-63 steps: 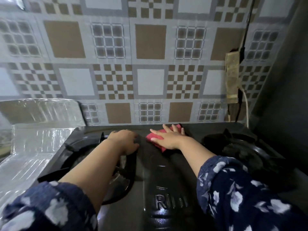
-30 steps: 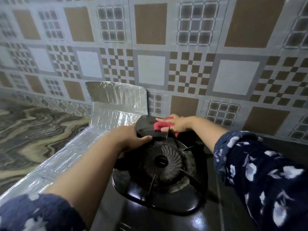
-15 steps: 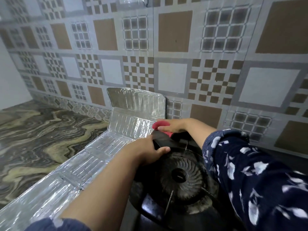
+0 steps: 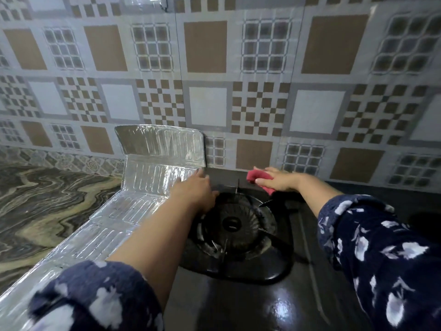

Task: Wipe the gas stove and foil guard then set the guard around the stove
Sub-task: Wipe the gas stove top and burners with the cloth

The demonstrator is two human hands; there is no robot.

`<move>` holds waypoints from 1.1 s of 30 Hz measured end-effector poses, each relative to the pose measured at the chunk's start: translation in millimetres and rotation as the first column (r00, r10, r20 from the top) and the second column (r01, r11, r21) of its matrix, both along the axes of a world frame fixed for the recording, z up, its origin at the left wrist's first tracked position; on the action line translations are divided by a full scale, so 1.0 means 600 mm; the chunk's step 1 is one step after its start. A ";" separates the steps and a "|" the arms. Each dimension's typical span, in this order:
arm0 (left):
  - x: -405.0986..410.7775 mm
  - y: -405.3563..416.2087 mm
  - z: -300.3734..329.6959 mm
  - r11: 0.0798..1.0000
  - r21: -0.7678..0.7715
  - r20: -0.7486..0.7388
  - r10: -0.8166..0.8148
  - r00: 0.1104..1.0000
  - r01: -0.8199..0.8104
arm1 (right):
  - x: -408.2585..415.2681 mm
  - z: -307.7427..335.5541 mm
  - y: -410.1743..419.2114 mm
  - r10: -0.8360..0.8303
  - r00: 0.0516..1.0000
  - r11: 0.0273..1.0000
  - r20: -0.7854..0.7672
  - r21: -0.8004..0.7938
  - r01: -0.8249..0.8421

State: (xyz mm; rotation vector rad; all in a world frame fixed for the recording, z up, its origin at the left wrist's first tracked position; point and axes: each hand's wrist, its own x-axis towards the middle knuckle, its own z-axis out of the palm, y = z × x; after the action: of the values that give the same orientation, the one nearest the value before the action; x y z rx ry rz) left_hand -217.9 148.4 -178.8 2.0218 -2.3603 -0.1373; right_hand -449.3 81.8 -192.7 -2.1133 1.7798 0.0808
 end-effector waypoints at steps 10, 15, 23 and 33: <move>-0.045 0.071 -0.023 0.969 0.010 -0.034 -0.245 0.969 0.245 | -0.037 -0.017 0.215 -0.369 0.927 0.927 -0.063 -0.099 0.362; -0.032 0.125 -0.014 0.945 0.020 -0.088 -0.323 0.942 0.325 | 0.004 -0.020 0.321 -0.441 0.897 0.894 -0.047 -0.115 0.433; -0.002 0.215 -0.007 0.932 0.037 -0.120 -0.355 0.927 0.362 | 0.060 -0.037 0.464 -0.504 0.864 0.848 -0.011 -0.196 0.492; 0.066 0.350 -0.041 0.944 -0.086 -0.187 -0.329 0.926 0.319 | 0.165 -0.057 0.554 -0.354 0.935 0.872 0.025 -0.353 0.340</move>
State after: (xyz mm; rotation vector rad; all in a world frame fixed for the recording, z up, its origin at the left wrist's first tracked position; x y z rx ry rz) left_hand -178.1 358.4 -203.2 1.4987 -2.5141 -0.2668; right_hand -350.6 414.2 -227.1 -1.9788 2.3150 -0.3179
